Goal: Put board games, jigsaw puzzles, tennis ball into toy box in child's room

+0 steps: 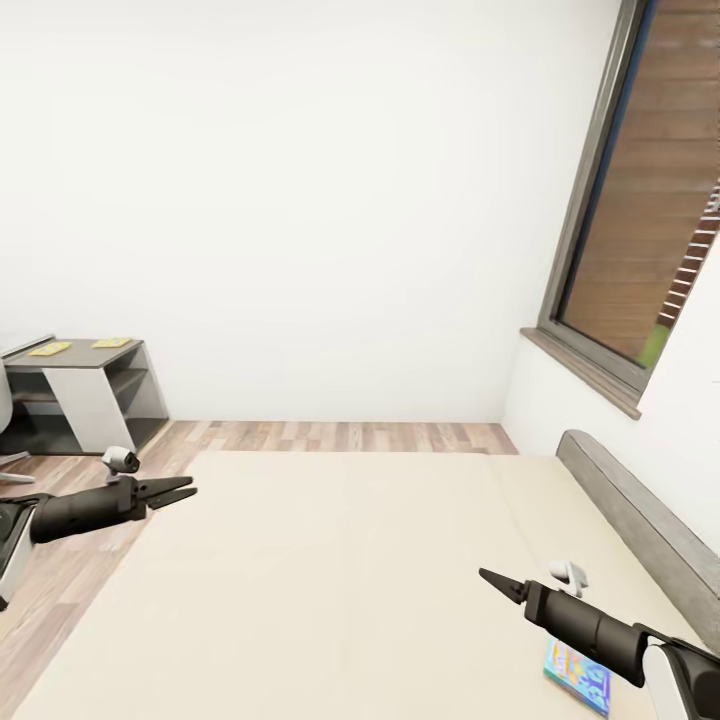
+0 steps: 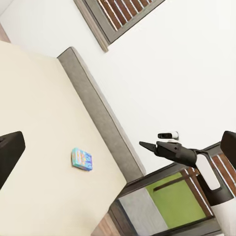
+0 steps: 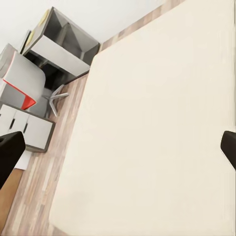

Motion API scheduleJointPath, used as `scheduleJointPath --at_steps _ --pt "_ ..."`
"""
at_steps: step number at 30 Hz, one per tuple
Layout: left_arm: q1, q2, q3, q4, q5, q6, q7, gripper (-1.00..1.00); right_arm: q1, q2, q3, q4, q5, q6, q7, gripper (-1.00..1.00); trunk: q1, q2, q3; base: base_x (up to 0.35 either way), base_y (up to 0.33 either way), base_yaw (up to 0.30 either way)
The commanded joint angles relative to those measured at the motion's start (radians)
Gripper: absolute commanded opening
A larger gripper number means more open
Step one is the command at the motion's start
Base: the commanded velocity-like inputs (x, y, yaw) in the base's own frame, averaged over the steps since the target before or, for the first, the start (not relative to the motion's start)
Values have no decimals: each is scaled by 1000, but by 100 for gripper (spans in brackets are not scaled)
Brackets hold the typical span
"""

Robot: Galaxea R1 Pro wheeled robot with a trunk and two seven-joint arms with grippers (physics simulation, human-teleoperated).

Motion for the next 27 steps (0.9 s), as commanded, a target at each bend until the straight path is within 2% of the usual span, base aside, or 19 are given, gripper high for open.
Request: scheduleJointPath --at_steps 1,19,27 --pt "-1 0 -3 0 -1 11 -4 100 -1 0 -1 0 1 5 4 100 1 -3 -2 0 -165 0" --pt "-1 0 -20 0 -1 12 -3 100 -1 -3 -1 0 1 8 4 100 1 -3 -2 0 -162 -37" --pt "-1 0 -20 0 -2 12 -3 100 -1 -2 -1 0 1 8 4 100 1 -3 -1 0 -55 -7"
